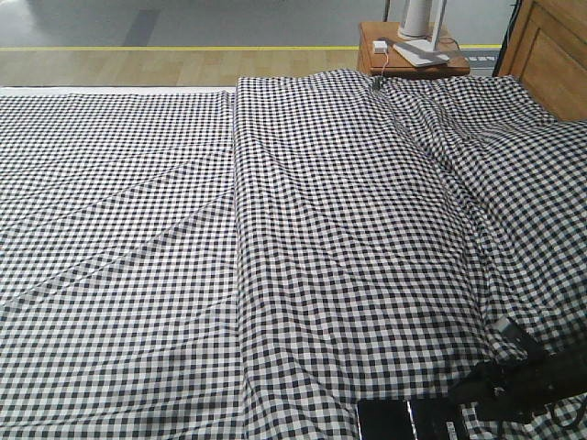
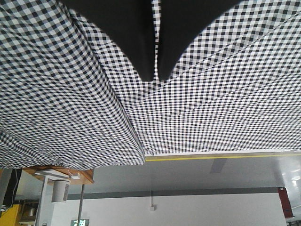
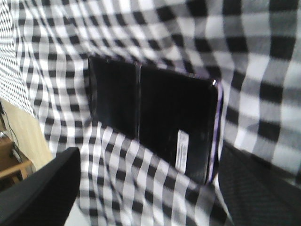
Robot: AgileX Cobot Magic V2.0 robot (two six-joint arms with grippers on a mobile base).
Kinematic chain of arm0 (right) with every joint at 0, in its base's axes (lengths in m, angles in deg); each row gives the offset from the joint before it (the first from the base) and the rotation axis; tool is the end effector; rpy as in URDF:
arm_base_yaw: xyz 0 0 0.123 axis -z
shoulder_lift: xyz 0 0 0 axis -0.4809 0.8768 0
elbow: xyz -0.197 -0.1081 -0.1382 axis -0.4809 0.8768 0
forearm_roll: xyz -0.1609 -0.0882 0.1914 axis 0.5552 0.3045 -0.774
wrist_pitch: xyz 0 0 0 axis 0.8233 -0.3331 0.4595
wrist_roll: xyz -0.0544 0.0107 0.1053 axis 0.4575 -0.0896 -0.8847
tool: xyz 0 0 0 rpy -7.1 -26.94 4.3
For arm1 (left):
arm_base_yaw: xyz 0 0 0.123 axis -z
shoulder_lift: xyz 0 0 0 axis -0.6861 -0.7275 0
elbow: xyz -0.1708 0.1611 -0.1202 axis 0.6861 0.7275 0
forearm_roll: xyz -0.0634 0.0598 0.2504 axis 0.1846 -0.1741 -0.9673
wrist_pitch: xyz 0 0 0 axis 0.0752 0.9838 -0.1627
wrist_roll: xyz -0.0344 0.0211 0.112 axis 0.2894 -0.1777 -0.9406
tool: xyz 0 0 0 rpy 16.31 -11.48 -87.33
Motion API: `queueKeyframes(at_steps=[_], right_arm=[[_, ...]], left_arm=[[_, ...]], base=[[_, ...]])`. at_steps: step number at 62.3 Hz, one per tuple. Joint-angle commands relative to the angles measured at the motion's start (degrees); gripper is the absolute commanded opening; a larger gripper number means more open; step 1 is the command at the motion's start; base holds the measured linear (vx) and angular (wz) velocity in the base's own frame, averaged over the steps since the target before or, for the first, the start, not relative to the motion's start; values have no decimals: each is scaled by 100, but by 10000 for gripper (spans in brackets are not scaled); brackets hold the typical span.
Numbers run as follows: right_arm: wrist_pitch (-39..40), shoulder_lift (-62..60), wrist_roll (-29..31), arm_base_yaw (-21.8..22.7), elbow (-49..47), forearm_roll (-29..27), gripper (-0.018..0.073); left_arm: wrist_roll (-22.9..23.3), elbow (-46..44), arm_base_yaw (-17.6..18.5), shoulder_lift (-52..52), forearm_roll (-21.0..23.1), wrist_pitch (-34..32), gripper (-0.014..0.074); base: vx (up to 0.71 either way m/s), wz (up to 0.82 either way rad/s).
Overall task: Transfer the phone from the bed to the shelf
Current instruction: 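Close the right gripper on the black phone's edge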
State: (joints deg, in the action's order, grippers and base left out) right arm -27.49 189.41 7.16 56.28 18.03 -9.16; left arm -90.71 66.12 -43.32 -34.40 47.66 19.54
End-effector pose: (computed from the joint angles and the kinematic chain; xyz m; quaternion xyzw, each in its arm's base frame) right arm 0.2861 -0.0621 -0.1147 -0.0387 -0.9202 -0.3896 0.0010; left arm 0.1180 -0.0038 0.1777 0.0127 0.7605 -0.0097 0.6492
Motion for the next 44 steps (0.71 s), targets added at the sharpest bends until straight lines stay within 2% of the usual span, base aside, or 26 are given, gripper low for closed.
queueKeyframes(at_steps=[1, 33, 44], right_arm=[[-314, -147, 123, 29, -137, -162, 561], [-504, 366, 224, 21, -417, -432, 561], [-780, 526, 408, 21, -417, -727, 561]], left_arm=[[22, 14, 23, 34, 52, -426, 1], [22, 14, 23, 34, 52, -426, 1], [22, 14, 23, 34, 52, -426, 1]], base=[[0, 0], [0, 0], [0, 0]])
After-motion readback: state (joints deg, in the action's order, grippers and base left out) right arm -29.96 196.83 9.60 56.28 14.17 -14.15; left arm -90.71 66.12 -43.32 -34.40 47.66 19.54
